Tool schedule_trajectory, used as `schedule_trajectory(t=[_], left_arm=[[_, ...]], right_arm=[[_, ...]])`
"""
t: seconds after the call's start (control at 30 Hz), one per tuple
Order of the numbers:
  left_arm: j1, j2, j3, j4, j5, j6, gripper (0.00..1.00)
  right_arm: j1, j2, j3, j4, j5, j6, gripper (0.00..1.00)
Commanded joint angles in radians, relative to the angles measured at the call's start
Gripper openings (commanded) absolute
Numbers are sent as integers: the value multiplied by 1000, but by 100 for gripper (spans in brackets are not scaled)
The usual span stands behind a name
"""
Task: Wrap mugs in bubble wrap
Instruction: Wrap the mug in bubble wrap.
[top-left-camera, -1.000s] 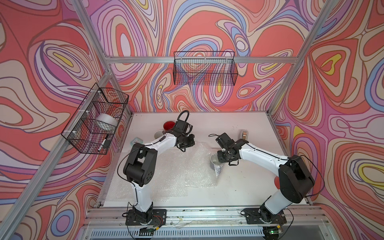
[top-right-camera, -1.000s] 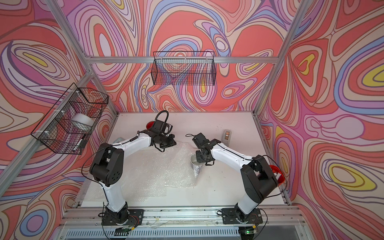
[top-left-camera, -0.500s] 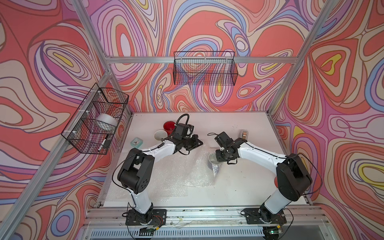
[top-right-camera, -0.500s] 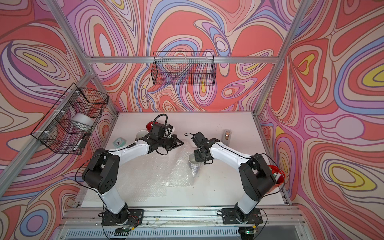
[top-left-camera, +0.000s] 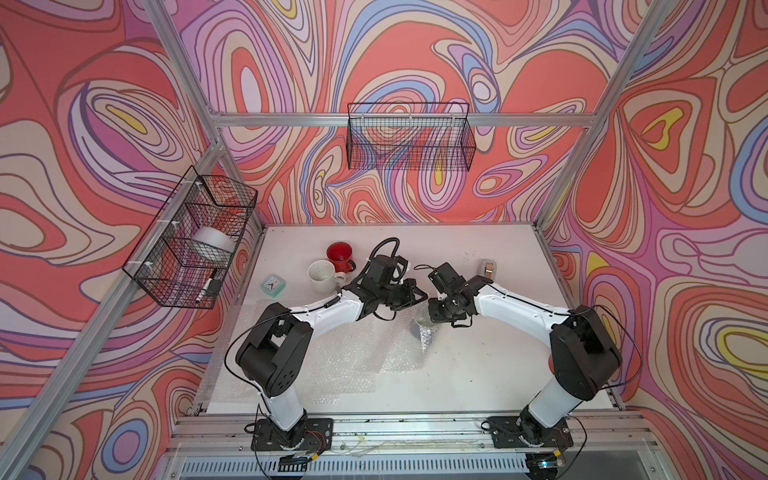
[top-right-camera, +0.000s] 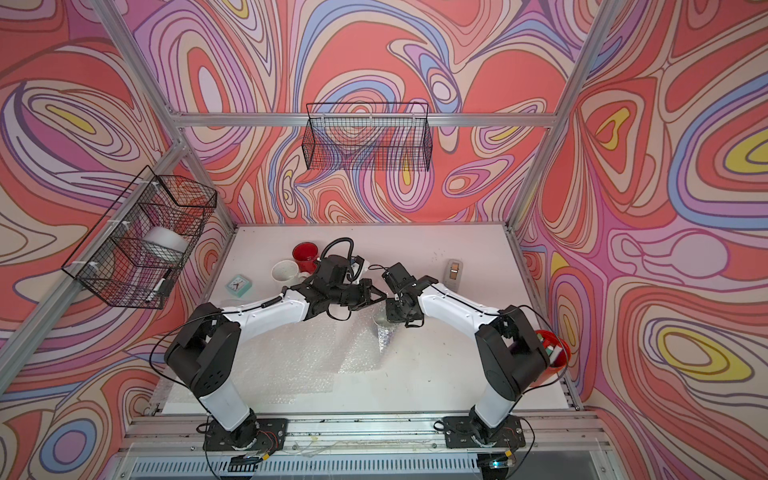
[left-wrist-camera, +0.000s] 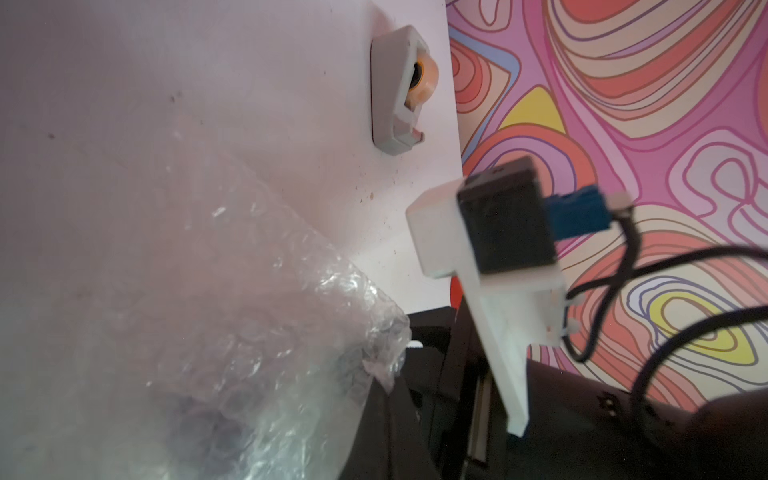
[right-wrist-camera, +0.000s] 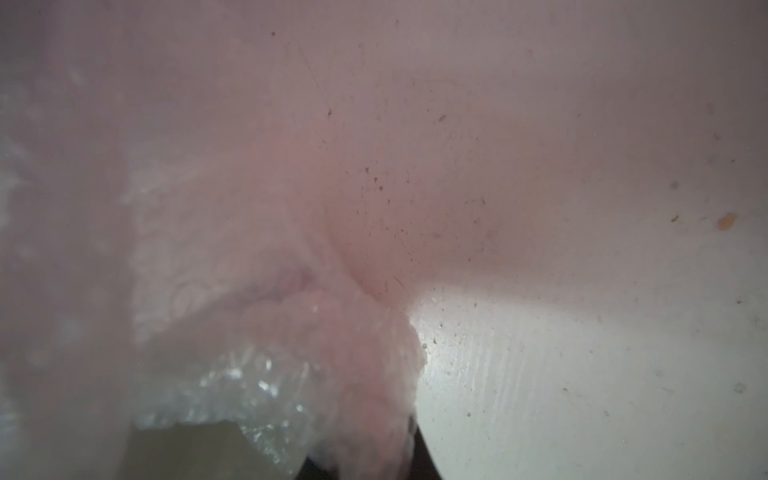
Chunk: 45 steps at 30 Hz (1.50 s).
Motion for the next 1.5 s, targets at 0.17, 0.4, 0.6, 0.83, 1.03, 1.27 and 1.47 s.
schedule_trajectory(t=[0.17, 0.4, 0.6, 0.83, 1.03, 1.27, 1.47], left_arm=[[-19, -25, -96, 39, -30, -33, 0], [-27, -16, -73, -53, -34, 7, 0], [-29, -3, -49, -92, -29, 27, 0], [-39, 13, -27, -104, -17, 35, 0], [-46, 15, -15, -117, -6, 52, 0], [-48, -11, -22, -103, 25, 70, 0], [-49, -65, -55, -36, 91, 87, 0]], right_arm=[[3, -71, -30, 87, -57, 44, 22], [4, -147, -51, 112, -56, 46, 40], [3, -152, -27, 95, -19, 43, 56], [3, -76, 19, 85, -38, 30, 67], [3, -15, 24, 61, -8, 42, 65], [2, 39, 23, 51, 5, 54, 53], [2, 59, 17, 63, -3, 50, 44]])
